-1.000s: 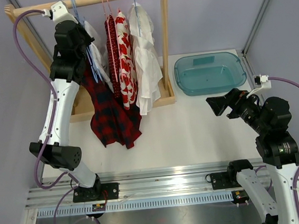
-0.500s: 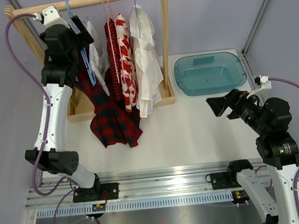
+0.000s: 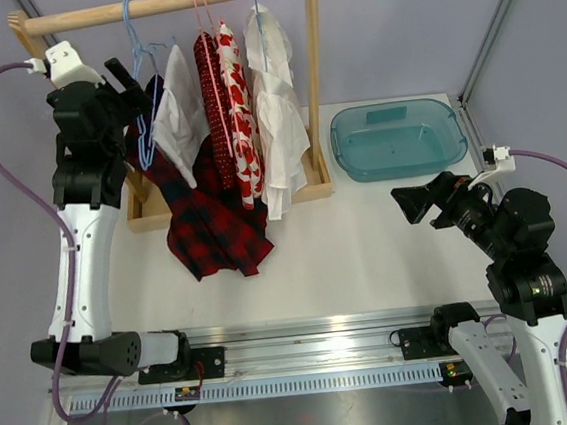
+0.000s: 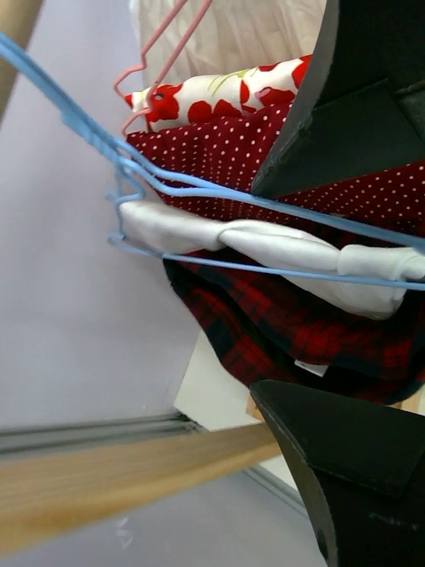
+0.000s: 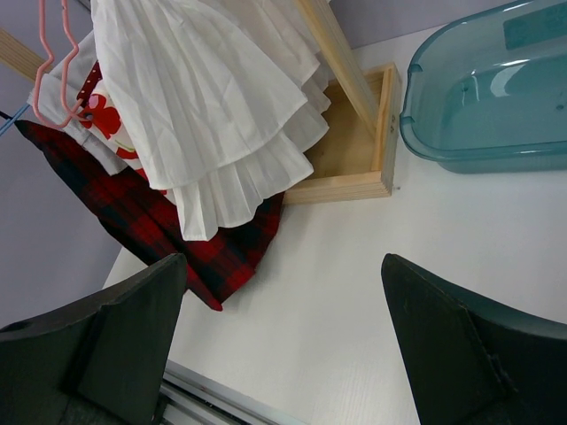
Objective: Remove the skirt from the hanger
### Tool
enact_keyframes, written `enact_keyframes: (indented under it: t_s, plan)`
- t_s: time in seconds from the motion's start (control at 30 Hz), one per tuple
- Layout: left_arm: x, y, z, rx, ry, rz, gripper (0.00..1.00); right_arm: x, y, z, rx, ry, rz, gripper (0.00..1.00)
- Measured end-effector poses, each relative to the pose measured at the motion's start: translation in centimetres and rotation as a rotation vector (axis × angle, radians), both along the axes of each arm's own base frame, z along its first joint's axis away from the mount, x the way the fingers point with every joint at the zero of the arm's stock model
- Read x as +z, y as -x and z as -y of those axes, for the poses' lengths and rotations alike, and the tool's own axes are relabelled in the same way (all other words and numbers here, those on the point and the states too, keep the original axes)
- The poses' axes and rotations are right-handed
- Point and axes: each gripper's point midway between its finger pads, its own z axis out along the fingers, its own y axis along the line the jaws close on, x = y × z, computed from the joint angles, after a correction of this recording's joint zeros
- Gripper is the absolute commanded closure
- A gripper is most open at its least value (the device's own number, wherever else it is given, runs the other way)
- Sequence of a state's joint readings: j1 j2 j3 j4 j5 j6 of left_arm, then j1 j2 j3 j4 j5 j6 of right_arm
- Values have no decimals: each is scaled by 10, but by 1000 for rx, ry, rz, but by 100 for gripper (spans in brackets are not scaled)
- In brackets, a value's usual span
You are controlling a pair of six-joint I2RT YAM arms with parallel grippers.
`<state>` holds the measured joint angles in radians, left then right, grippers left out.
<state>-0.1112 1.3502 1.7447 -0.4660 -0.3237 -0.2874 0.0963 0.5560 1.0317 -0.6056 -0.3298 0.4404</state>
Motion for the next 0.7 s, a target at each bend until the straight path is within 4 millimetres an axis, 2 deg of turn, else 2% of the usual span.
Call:
enact_keyframes:
  t_s: [0.07, 0.17, 0.37, 0.57, 0.7]
  plan:
    - [8, 10, -10, 24, 2, 24, 14, 0, 1, -1, 3, 0, 2, 1]
    - [15, 14, -21, 54, 4, 46, 14, 0, 1, -1, 6, 0, 3, 1]
    - [-2, 5, -31, 74, 1, 3, 14, -3, 3, -1, 3, 3, 4, 1]
    - [-17, -9, -23, 18, 6, -32, 13, -5, 4, 0, -2, 7, 3, 0]
    - [-31, -25, -7, -77, 23, -61, 13, -5, 4, 1, -5, 11, 6, 0]
